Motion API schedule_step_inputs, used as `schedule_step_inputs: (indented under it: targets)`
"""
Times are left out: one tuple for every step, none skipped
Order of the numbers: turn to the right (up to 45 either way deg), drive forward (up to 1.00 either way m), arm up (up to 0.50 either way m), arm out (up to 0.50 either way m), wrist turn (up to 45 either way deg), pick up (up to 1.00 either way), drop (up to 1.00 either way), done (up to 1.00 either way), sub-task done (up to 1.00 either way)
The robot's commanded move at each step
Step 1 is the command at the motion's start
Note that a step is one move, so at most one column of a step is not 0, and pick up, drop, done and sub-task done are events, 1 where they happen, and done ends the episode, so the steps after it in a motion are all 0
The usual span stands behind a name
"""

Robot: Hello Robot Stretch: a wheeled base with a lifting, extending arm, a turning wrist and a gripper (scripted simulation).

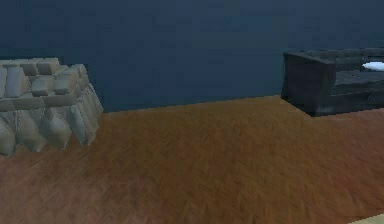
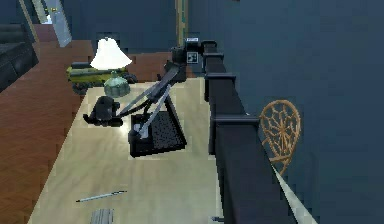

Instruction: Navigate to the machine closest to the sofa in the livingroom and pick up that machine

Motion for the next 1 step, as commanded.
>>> schedule_step_inputs:
  targets:
    - [0.0, 0.0, 0.0, 0.0, 45.0, 0.0, 0.0, 0.0, 0.0]
